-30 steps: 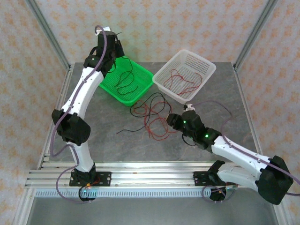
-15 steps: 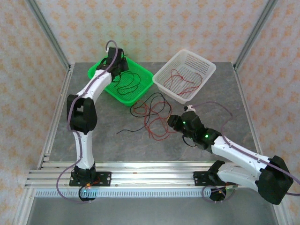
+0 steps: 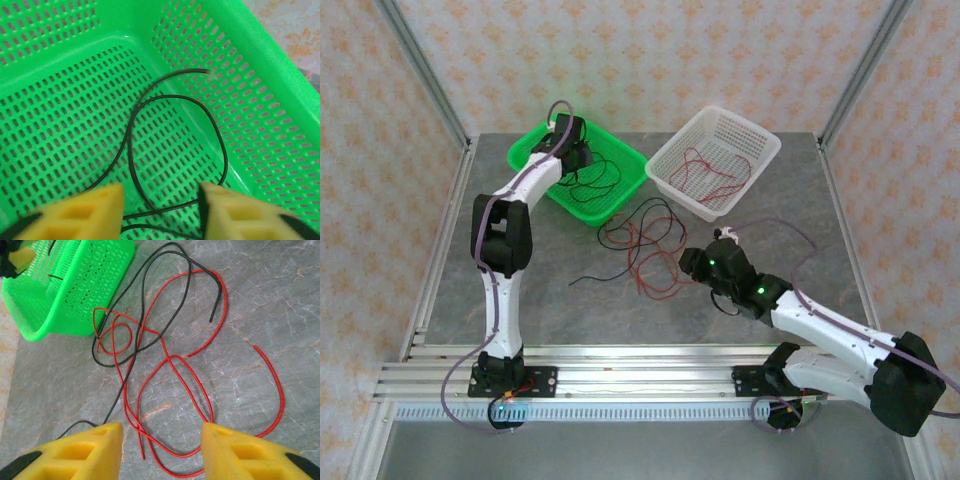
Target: Untangle the cables
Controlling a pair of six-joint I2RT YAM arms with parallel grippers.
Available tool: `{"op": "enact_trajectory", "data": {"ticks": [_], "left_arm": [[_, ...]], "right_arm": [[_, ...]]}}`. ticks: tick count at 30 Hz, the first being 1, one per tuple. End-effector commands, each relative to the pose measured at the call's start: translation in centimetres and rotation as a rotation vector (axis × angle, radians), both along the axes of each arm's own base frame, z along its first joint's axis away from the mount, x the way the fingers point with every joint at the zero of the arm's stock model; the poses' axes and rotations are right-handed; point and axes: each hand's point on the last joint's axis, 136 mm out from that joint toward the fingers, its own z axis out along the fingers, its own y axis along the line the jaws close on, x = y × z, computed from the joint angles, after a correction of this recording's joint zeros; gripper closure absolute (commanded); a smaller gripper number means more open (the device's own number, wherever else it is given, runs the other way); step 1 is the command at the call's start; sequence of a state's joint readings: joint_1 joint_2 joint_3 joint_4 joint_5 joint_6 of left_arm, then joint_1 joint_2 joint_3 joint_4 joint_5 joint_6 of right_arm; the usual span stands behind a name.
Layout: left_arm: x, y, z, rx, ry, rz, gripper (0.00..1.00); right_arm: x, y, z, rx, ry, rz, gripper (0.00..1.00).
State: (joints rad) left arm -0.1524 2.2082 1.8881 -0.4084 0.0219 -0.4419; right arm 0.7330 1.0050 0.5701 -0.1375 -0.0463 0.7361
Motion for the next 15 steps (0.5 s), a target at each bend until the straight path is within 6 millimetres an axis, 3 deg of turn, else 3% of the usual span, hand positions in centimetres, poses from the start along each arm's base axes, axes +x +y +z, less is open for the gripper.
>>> {"op": "enact_trajectory", "data": {"ticks": [1, 5, 9, 15], "left_arm": [[0.5, 0.3, 1.5, 0.018, -0.014, 0.007, 0.45], [0.3, 0.5, 2.3, 0.035, -0.01, 0.012, 0.38], [-0.1, 0.5, 3.7, 0.035, -0.02, 0.01, 0.37], [-1.5, -0.4, 7.5, 0.025, -0.078, -0.009, 0.36]], "right_arm": [[0.0, -0.7, -0.1, -0.032, 0.014, -0.041, 0.55], [0.0, -0.9, -0.7, -0.056, 0.039, -0.051, 0.55], [0.1, -0.9, -1.2, -0.074, 0.057, -0.055, 0.55], [0.4, -0.7, -2.6, -0.136, 0.098, -0.051, 0.55]]}}
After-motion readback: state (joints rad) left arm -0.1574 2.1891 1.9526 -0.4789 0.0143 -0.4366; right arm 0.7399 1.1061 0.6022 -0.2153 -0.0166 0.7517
